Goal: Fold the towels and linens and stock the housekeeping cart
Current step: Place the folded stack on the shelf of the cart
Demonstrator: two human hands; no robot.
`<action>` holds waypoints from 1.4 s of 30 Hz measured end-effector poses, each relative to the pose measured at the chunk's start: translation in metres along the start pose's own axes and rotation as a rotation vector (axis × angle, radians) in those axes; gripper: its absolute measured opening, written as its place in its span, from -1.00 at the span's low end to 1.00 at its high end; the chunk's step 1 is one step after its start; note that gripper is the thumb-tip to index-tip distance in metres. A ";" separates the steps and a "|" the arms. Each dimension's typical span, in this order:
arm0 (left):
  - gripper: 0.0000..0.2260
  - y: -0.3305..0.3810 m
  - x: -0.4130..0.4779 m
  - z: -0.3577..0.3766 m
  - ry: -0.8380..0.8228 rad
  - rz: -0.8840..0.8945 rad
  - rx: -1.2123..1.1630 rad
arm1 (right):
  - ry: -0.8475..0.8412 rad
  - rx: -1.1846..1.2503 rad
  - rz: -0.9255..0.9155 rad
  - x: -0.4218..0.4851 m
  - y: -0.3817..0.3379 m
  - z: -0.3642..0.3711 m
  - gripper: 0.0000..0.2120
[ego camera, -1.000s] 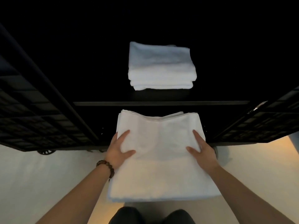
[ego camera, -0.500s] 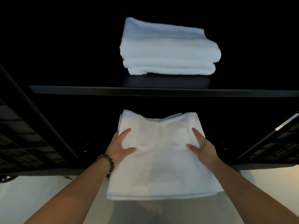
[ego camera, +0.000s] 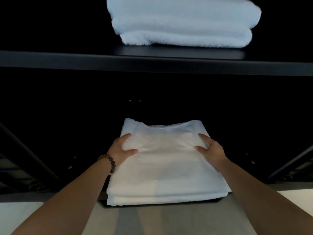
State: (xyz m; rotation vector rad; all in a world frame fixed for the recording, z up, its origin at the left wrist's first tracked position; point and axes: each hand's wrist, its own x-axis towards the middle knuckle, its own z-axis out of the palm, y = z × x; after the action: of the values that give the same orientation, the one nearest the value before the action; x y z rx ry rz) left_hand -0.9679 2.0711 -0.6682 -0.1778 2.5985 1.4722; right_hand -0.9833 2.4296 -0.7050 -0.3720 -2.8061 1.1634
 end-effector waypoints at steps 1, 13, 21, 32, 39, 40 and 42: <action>-0.32 0.000 0.001 0.000 -0.008 -0.002 0.019 | -0.001 -0.007 0.005 0.000 0.002 0.000 -0.43; -0.49 0.041 0.004 0.065 -0.221 0.140 1.044 | -0.402 -0.616 -0.443 -0.048 -0.099 0.058 -0.45; -0.37 0.020 0.027 0.046 -0.058 -0.041 1.080 | -0.242 -0.938 -0.091 0.022 -0.045 0.044 -0.40; -0.39 0.010 0.028 0.048 -0.037 -0.029 0.997 | -0.299 -0.853 -0.280 0.036 -0.087 0.100 -0.45; -0.37 0.029 0.013 0.042 -0.223 -0.062 1.020 | -0.335 -0.778 -0.172 -0.007 -0.073 0.066 -0.46; -0.37 0.032 0.005 0.045 -0.259 -0.067 1.024 | -0.402 -0.736 -0.276 -0.026 -0.075 0.074 -0.46; -0.39 0.031 -0.014 0.046 -0.283 -0.043 1.032 | -0.473 -0.722 -0.361 -0.054 -0.072 0.073 -0.43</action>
State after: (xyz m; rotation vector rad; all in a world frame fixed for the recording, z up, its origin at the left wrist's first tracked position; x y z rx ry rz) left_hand -0.9564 2.1267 -0.6629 0.0946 2.6958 0.0067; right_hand -0.9572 2.3166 -0.7045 0.4299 -3.4107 0.1428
